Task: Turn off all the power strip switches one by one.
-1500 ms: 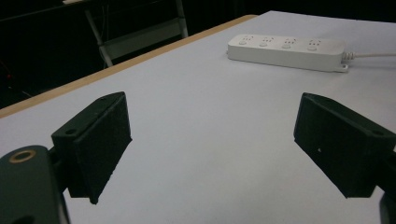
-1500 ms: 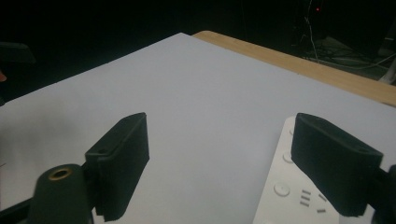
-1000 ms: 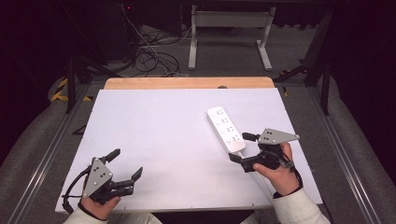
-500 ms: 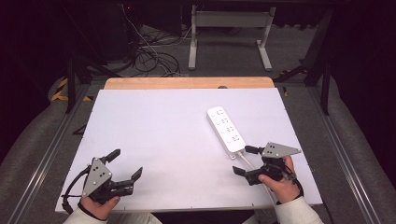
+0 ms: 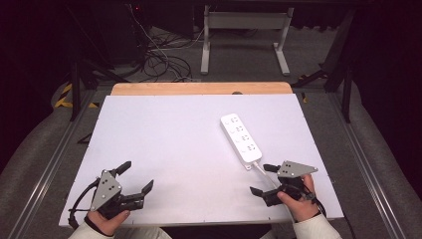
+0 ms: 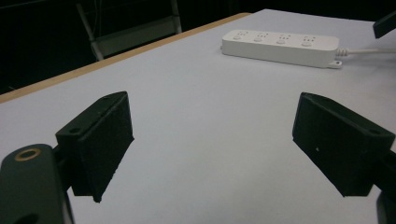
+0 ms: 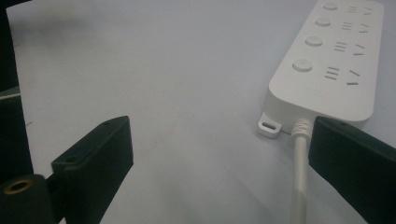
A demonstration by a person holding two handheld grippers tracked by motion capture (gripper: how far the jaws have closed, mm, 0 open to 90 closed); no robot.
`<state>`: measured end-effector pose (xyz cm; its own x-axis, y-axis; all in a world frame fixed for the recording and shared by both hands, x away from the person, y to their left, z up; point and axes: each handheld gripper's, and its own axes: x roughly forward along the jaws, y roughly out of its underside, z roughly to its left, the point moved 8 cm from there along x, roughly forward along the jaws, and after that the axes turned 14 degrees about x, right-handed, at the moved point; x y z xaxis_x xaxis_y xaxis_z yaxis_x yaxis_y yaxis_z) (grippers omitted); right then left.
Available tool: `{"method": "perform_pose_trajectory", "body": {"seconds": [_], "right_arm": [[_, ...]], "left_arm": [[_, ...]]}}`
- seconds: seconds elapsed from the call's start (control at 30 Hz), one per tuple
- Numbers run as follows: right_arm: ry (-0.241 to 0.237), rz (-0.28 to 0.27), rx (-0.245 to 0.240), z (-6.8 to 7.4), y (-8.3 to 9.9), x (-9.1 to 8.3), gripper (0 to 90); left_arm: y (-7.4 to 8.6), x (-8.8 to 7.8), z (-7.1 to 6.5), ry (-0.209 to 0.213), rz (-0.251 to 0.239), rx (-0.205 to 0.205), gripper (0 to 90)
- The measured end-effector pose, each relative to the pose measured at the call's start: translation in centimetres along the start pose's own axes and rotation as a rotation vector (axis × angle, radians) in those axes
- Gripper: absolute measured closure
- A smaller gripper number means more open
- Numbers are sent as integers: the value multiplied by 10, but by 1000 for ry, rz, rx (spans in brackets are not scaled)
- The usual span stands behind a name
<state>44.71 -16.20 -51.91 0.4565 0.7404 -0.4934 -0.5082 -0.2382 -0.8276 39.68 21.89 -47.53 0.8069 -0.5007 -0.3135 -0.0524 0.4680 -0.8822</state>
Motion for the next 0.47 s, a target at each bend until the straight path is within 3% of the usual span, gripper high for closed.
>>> {"method": "perform_pose_trajectory", "body": {"seconds": [0.17,0.33,0.47], "right_arm": [[19,-7,-22,0,-1,0,73],[14,-10,-22,1,-2,0,77],[16,-22,-27,1,-3,-2,84]], "left_arm": [[3,1,2,-22,23,3,135],[4,2,1,-10,38,-10,138],[4,2,1,-22,38,15,137]]}}
